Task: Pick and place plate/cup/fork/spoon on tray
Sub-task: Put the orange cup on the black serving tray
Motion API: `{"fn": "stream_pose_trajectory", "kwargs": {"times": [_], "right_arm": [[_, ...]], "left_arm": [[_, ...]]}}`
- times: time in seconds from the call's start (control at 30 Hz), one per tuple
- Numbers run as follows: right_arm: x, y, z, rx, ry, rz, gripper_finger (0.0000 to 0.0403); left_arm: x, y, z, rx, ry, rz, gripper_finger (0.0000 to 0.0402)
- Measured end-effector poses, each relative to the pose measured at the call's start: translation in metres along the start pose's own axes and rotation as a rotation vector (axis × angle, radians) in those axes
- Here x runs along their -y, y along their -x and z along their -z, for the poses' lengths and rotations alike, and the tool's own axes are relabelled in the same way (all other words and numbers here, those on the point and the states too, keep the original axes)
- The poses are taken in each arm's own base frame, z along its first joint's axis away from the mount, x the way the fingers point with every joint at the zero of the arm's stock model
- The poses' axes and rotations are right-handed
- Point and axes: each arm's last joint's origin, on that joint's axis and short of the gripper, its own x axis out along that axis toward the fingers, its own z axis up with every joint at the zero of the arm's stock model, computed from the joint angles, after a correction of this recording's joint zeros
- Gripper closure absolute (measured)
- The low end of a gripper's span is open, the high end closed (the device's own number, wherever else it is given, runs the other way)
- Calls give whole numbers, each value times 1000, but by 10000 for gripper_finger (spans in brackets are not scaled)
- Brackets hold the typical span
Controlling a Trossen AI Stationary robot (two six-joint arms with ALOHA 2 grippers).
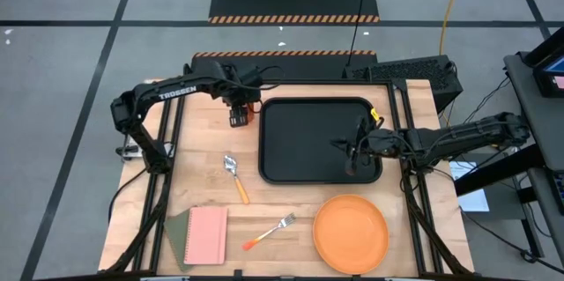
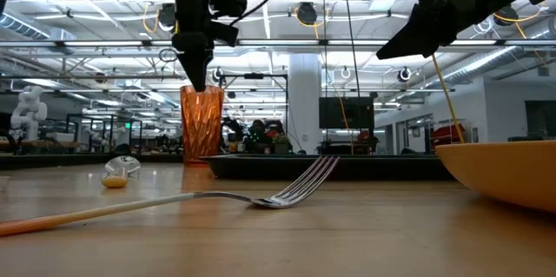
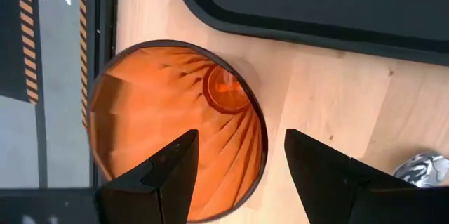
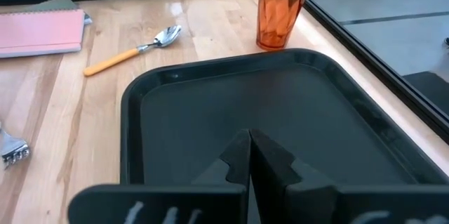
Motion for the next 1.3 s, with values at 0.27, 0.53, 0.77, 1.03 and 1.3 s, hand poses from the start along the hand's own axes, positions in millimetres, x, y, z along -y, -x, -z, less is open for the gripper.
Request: {"fn": "stream_pose_trajectory", "kwargs": {"times": [0.27,0.53,0.77,1.03,1.3], "right_arm": [[-1,0,0,0,1,-4,403],[-1,0,0,0,1,-3,403],[-1,0,0,1,7,-3,403],[-1,0,0,1,8,-3,403],[-1,0,0,1,8,-3,403]], "left_arm": [[2,-8,1,-20,-11,0,218],[1,-8,1,-16,-38,-1,336],[7,-7,3,-58,-67,-8,386],[23,22,-7,-37,-125,-13,393],[41,67,-22,79,-209,-54,394]]}}
